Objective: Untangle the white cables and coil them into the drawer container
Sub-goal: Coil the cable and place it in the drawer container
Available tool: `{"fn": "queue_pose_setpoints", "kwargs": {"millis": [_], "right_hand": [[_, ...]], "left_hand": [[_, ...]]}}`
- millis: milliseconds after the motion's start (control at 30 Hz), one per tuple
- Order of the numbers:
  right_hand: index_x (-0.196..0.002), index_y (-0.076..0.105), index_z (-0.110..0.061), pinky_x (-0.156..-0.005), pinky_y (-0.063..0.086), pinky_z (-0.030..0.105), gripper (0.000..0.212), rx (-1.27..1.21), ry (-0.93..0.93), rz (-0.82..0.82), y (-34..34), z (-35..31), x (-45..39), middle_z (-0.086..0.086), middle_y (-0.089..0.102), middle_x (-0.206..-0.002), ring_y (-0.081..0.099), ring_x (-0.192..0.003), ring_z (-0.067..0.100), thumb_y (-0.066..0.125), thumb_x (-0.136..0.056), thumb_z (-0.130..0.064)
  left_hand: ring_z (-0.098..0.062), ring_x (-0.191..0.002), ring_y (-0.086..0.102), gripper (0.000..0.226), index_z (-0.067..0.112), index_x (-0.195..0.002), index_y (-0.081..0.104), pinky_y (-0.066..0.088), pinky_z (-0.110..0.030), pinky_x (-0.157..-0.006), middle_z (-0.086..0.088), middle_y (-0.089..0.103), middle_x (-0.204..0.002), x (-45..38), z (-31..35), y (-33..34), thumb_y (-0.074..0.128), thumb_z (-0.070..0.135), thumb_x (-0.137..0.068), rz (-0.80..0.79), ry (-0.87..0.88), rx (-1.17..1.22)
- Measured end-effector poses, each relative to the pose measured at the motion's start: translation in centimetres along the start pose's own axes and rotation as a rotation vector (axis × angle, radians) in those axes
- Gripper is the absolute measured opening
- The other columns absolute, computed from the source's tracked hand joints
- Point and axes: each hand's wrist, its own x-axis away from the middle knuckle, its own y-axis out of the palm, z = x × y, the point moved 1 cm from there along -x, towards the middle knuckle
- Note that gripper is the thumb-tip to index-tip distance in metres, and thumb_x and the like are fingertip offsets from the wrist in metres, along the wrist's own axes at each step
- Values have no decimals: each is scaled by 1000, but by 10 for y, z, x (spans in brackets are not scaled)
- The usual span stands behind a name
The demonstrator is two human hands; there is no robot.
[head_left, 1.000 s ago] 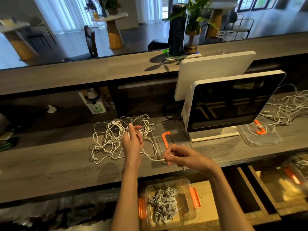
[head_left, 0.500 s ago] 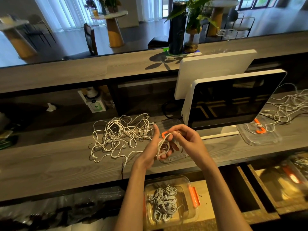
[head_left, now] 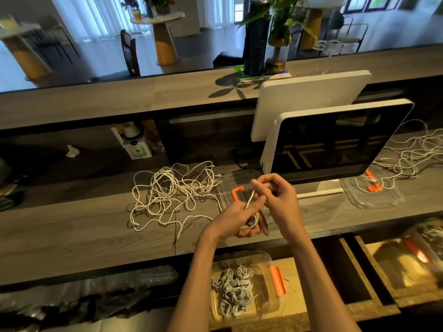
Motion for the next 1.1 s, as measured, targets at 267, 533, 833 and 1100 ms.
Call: {"fn": "queue_pose_setpoints", "kwargs": {"millis": [267,533,833,1100], "right_hand": [[-93,71,-17,-63,52,21,22,240,86,-36,-9,16,1,7,70,-79,67,-73,15,70,-92,-39],[-108,69,-6,-59,47,14,15,107,232,-277,-7,18,5,-2,70,-80,62,-68,0,63,-101,-18],[-103,71,0,-57,43,11,22,211,301,-374,-2,23,10,0,66,-76,58,-62,-4,64,-101,-22],[-100,75,-10,-60,45,10,15,293,268,-448,-13,18,8,-5,67,-77,59,-66,-4,63,-101,-20]], "left_hand": [[-19,-40,34,61,-1,-95,68,17,-33,-45,-21,59,-60,-3,-2,-5,24,39,-110,142,53,257],[-22,-36,44,20,4,-108,48,28,-22,-36,-22,61,-70,-11,-20,-15,30,12,-104,597,69,427],[-14,-42,40,34,0,-118,60,28,-22,-40,-16,63,-74,-11,-29,-23,36,22,-107,653,11,795],[-7,-59,42,41,-5,-123,63,33,-18,-53,-5,59,-83,1,-29,-25,49,28,-106,339,62,857]]}}
